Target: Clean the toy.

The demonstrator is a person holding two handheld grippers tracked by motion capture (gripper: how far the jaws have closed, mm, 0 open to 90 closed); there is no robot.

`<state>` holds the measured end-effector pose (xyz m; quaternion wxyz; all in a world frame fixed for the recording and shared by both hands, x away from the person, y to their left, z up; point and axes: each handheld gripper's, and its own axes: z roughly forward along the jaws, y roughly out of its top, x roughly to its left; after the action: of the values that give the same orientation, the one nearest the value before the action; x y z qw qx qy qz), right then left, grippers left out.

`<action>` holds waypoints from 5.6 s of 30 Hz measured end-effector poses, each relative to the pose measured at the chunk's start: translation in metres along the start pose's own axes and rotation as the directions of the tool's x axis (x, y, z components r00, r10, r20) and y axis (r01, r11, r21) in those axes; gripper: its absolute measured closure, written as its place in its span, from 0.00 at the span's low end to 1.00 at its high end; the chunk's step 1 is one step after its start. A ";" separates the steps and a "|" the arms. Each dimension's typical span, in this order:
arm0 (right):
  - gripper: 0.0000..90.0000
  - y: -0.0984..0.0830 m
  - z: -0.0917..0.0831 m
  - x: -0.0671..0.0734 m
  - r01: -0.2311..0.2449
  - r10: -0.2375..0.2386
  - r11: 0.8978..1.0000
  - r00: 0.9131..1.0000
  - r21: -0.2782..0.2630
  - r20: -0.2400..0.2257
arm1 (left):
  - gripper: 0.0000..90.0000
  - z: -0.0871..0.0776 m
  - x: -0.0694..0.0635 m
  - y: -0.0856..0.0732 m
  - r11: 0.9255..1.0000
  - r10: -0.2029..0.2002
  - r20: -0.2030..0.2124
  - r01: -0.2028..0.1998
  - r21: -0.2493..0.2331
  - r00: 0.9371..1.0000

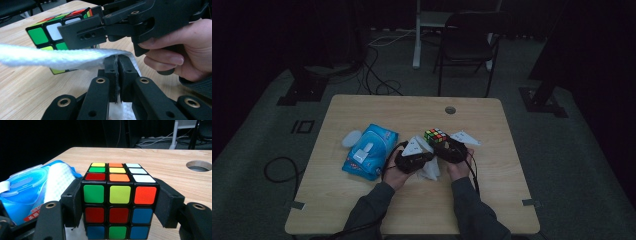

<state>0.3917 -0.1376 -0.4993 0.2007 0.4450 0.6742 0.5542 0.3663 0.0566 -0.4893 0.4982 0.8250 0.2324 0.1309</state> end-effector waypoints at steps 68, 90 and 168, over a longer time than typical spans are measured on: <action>0.38 -0.001 -0.001 0.010 0.029 -0.028 1.000 0.999 0.009 -0.015 | 0.97 0.017 0.006 -0.006 0.999 -0.022 -0.036 0.023 0.029 0.999; 0.38 0.000 -0.001 0.010 0.012 -0.012 1.000 1.000 -0.003 -0.028 | 0.97 0.014 0.006 -0.003 0.998 -0.050 -0.011 0.050 -0.025 0.999; 0.38 0.000 -0.011 -0.001 0.051 -0.051 0.999 0.999 0.019 -0.021 | 0.96 -0.022 0.035 -0.027 0.981 -0.178 -0.226 0.191 0.035 0.958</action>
<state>0.3838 -0.1443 -0.4958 0.2035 0.4240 0.6928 0.5467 0.3792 0.1020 -0.5038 0.4558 0.7937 0.3659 0.1684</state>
